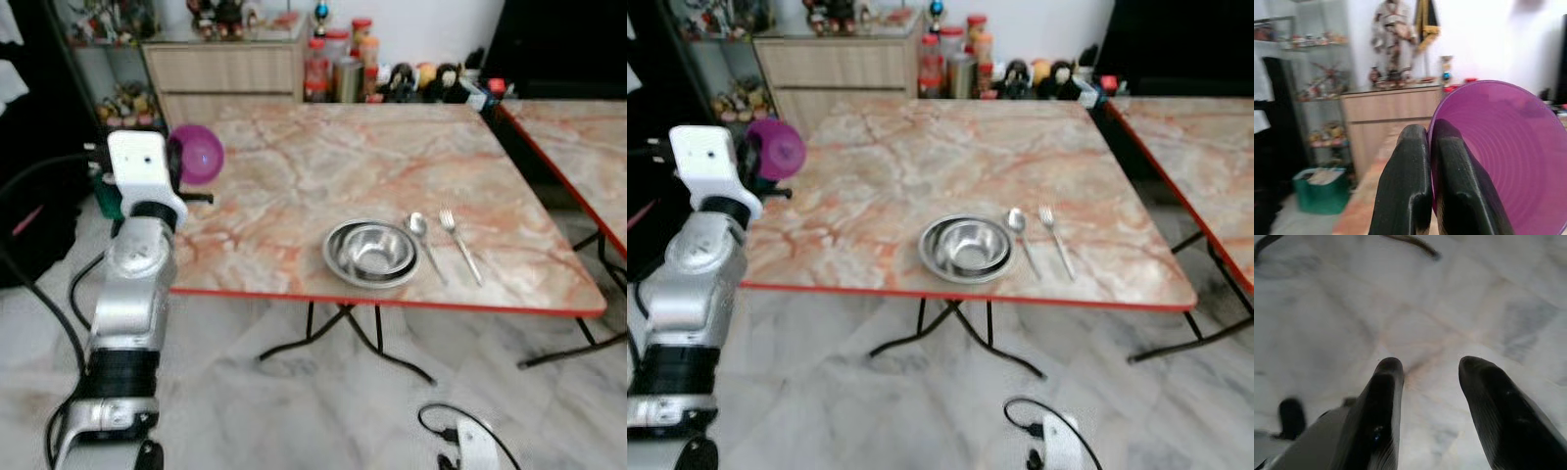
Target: Setting the table
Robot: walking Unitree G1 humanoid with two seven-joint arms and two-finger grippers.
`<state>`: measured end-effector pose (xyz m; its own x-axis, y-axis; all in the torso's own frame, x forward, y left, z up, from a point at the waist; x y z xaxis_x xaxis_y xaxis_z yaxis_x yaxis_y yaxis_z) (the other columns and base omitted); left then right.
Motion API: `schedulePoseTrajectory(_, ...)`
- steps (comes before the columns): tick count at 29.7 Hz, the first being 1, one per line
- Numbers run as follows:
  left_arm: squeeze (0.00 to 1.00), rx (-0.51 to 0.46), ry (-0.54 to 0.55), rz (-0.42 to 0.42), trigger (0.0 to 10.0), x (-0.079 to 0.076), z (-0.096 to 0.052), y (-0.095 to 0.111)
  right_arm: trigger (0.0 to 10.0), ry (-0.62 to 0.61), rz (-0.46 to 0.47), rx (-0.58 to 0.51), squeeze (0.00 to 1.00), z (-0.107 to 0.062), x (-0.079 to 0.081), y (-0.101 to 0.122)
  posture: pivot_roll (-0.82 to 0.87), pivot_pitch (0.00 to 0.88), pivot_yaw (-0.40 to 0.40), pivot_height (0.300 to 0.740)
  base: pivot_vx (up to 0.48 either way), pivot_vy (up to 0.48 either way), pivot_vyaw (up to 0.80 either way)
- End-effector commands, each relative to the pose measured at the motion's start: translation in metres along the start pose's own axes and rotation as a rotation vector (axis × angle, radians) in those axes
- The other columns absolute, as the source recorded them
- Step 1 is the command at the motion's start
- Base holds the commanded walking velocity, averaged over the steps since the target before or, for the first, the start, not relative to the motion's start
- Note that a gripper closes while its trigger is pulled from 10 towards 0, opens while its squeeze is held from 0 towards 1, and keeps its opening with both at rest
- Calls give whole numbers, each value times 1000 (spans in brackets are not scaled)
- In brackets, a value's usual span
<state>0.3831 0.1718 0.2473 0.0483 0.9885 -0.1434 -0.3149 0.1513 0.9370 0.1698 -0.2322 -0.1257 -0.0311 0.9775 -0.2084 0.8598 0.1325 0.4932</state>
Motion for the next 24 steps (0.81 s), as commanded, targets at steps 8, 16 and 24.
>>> schedulePoseTrajectory(8, 0, -31, 13, 24, 10000, 8, 3, 13, 10000, 9, 15, -23, 0, 2, 6, 10, 70, 0, -20, 740, 348, 0, 0)
schedulePoseTrajectory(16, 0, -32, 9, 24, 10000, 7, 2, 13, 10000, 30, -50, -19, 0, 2, 7, 10, 72, 0, -22, 740, 346, 0, 0)
schedulePoseTrajectory(24, 0, -31, 9, 29, 10000, 8, 2, 14, 10000, 35, -73, 9, 0, 2, 8, 7, 73, 0, -20, 740, 348, 0, 0)
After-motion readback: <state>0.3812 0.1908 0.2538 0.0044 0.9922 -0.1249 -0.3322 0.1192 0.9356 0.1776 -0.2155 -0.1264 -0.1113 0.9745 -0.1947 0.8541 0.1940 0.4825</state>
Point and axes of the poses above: a point about 5 cm out from each wrist's last joint towards the gripper, its own z axis pointing out of the wrist towards the gripper, its own y axis along the axis of the wrist's last joint, x = y × z, the point moved 4 cm from there along z, pointing out of the wrist towards the gripper, and after that the axes turned 13 degrees about -z, right-handed, at the moved point
